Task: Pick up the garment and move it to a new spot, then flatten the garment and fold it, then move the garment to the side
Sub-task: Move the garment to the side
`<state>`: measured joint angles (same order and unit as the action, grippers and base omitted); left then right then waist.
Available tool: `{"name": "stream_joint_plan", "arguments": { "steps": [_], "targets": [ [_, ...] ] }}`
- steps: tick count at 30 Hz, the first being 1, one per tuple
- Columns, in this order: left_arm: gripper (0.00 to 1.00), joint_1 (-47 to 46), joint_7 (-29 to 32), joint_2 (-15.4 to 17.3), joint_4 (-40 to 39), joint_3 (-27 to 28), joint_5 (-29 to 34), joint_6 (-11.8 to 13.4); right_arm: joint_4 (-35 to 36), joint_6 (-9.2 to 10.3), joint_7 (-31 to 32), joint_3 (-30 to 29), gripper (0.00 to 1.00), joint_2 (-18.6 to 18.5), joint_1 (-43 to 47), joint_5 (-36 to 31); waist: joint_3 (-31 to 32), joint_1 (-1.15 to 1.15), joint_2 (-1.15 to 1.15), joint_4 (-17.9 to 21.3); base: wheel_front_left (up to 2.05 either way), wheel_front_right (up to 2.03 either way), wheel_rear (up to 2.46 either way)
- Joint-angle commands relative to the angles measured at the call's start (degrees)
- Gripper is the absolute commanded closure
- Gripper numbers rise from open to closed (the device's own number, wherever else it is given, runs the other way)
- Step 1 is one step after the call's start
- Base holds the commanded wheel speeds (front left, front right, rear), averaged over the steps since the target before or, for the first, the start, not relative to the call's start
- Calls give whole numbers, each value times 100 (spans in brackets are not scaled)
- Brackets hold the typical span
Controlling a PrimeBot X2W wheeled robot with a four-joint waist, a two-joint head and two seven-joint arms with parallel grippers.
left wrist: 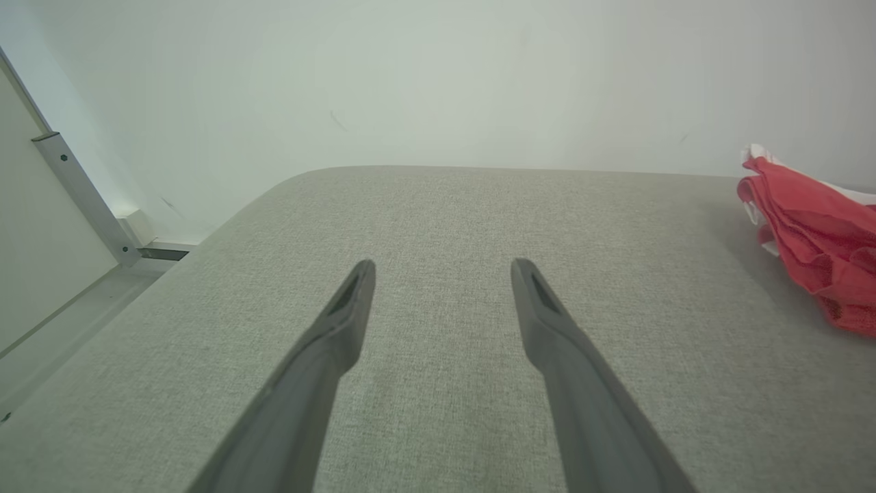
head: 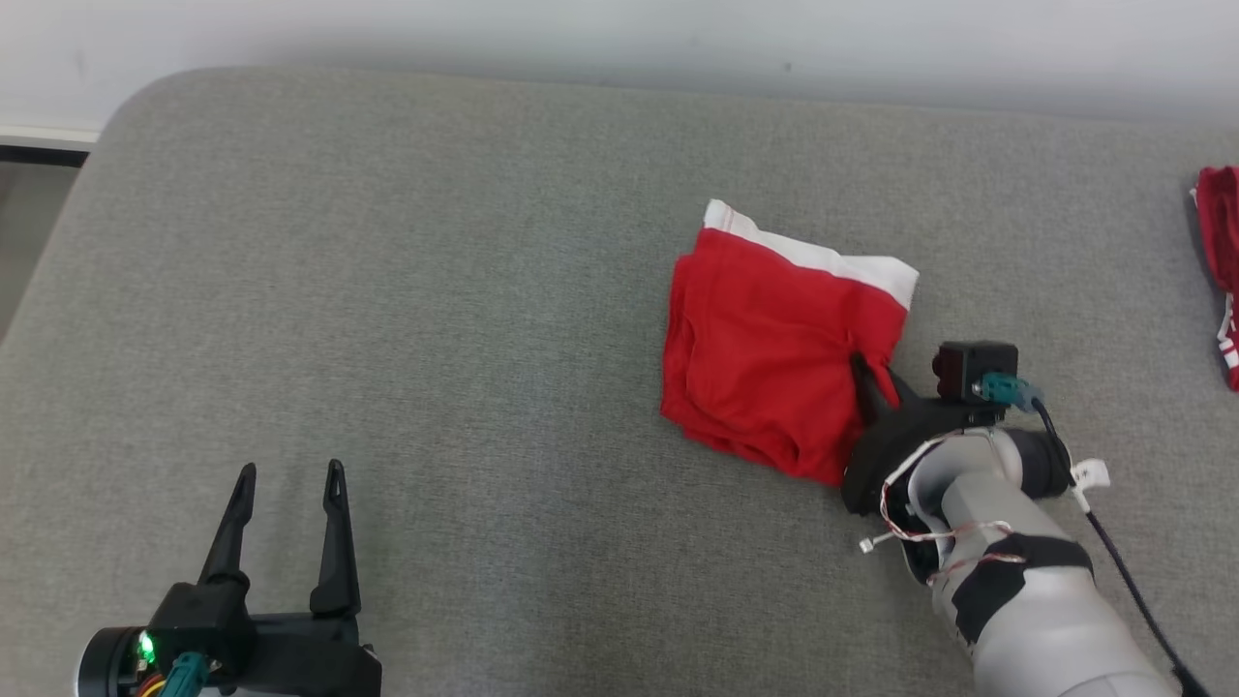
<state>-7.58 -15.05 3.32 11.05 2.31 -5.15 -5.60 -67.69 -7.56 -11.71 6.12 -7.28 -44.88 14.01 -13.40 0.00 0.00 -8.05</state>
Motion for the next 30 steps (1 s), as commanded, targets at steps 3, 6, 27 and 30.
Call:
{"name": "stream_joint_plan", "arguments": {
  "steps": [3,6,27,30],
  "targets": [
    [0,-74,-15,8,-15,44,-31,-29,134,19,128,396,100,-243,-190,-20,-160,0,0,169,0,0,0],
    [0,-74,-15,-6,-85,3,8,-11,359,19,232,761,100,-480,-412,40,-303,0,0,307,0,0,0],
    [0,-549,-15,285,-706,42,119,-108,3165,18,2008,3036,100,-3429,-1550,1760,-1652,0,0,1555,0,0,0],
    [0,-578,-15,346,-814,57,118,-115,3342,18,2136,3107,100,-3672,-1638,1812,-1769,0,0,1657,0,0,0]
  ]
}}
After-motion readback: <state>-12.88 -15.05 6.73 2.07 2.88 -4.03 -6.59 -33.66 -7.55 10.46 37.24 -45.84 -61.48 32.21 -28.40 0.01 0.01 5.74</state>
